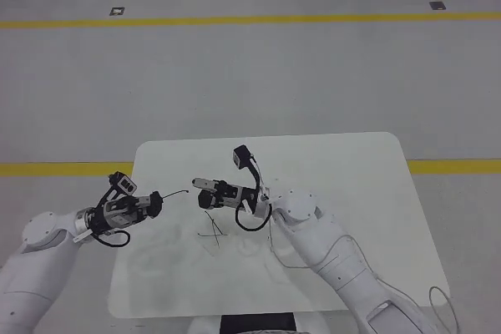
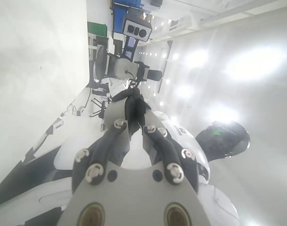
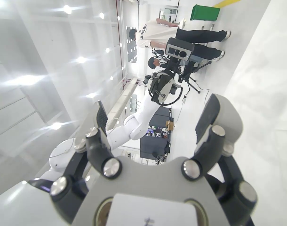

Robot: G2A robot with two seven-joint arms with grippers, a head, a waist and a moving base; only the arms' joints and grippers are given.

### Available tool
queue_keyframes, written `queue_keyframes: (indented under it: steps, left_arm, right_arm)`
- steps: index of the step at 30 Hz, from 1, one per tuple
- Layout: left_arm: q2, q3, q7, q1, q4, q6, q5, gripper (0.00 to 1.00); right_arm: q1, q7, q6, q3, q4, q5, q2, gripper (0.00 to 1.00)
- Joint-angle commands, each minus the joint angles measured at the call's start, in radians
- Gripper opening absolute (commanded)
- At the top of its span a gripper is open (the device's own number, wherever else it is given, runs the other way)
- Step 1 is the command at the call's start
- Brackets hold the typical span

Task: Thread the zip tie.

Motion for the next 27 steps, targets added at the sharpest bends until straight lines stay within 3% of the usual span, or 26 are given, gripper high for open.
queue_keyframes:
  steps: [1, 7, 8, 9, 10, 11, 19, 27]
  left_arm:
    - [0.000, 0.000, 0.000, 0.000, 0.000, 0.000, 0.000, 0.00]
    - [0.000, 0.000, 0.000, 0.000, 0.000, 0.000, 0.000, 0.00]
    - [0.000, 0.000, 0.000, 0.000, 0.000, 0.000, 0.000, 0.00]
    - [0.000, 0.000, 0.000, 0.000, 0.000, 0.000, 0.000, 0.00]
    - [0.000, 0.000, 0.000, 0.000, 0.000, 0.000, 0.000, 0.00]
    - [0.000, 0.000, 0.000, 0.000, 0.000, 0.000, 0.000, 0.00]
    - [0.000, 0.000, 0.000, 0.000, 0.000, 0.000, 0.000, 0.00]
    - [0.000, 0.000, 0.000, 0.000, 0.000, 0.000, 0.000, 0.00]
  right_arm:
    - [-0.014, 0.008, 0.000, -0.008, -0.003, 0.055, -0.003, 1.00]
    - [0.011, 0.076, -0.043, -0.035, 0.063, 0.214, -0.019, 1.00]
    - [0.017, 0.088, -0.045, -0.041, 0.080, 0.245, -0.024, 0.95]
    - [0.024, 0.096, -0.048, -0.045, 0.095, 0.261, -0.026, 0.78]
    - [0.031, 0.101, -0.052, -0.049, 0.109, 0.269, -0.028, 0.49]
    - [0.039, 0.105, -0.056, -0.055, 0.126, 0.279, -0.031, 0.46]
    - [0.077, 0.119, -0.096, -0.089, 0.216, 0.341, -0.053, 0.34]
    - [0.093, 0.120, -0.096, -0.097, 0.256, 0.344, -0.067, 0.28]
